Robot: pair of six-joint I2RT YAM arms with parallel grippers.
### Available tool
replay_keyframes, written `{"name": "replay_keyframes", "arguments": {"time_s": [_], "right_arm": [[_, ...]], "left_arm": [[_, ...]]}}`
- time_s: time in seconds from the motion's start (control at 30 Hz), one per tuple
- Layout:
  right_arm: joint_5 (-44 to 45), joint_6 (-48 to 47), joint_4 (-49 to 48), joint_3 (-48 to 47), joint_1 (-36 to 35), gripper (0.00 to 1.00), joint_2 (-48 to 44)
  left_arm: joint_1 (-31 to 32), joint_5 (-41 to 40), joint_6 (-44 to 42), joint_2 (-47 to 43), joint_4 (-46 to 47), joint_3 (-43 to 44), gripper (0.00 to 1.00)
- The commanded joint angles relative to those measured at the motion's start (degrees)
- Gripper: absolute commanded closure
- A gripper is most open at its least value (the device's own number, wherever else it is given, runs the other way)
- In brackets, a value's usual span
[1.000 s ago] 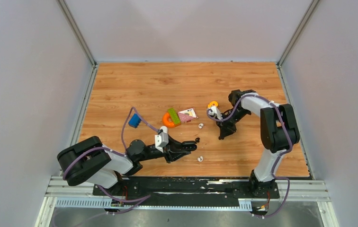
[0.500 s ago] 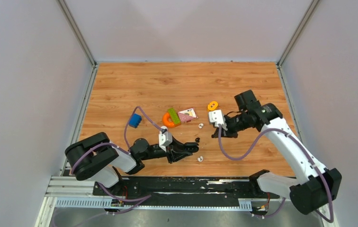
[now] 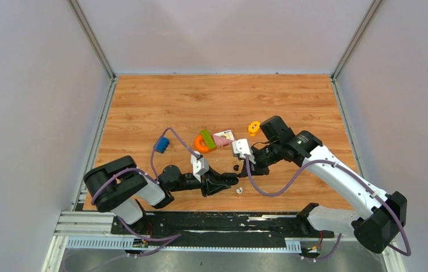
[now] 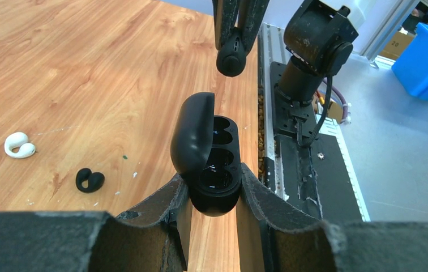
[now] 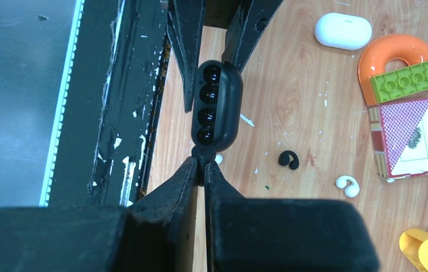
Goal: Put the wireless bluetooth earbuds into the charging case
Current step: Insert the right earbud into the right side groove of the charging case.
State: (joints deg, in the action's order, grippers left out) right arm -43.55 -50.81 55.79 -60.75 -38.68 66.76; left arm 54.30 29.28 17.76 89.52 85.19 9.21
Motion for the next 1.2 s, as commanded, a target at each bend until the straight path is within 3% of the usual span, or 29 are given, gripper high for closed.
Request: {"name": "replay_keyframes", "arguments": {"time_s": [0.0,1.17], "right_arm": [[-3.9,3.4,-2.9,-0.2,-0.8,1.00,0.6],[1.1,6.9,-6.4,-1.9,-5.7,1.00,3.3]], "left_arm": [[0.3,1.0,0.5,0.2,6.8,1.7,1.00],[0.3,2.8,3.1,0.3,6.8,2.8,1.00]]}}
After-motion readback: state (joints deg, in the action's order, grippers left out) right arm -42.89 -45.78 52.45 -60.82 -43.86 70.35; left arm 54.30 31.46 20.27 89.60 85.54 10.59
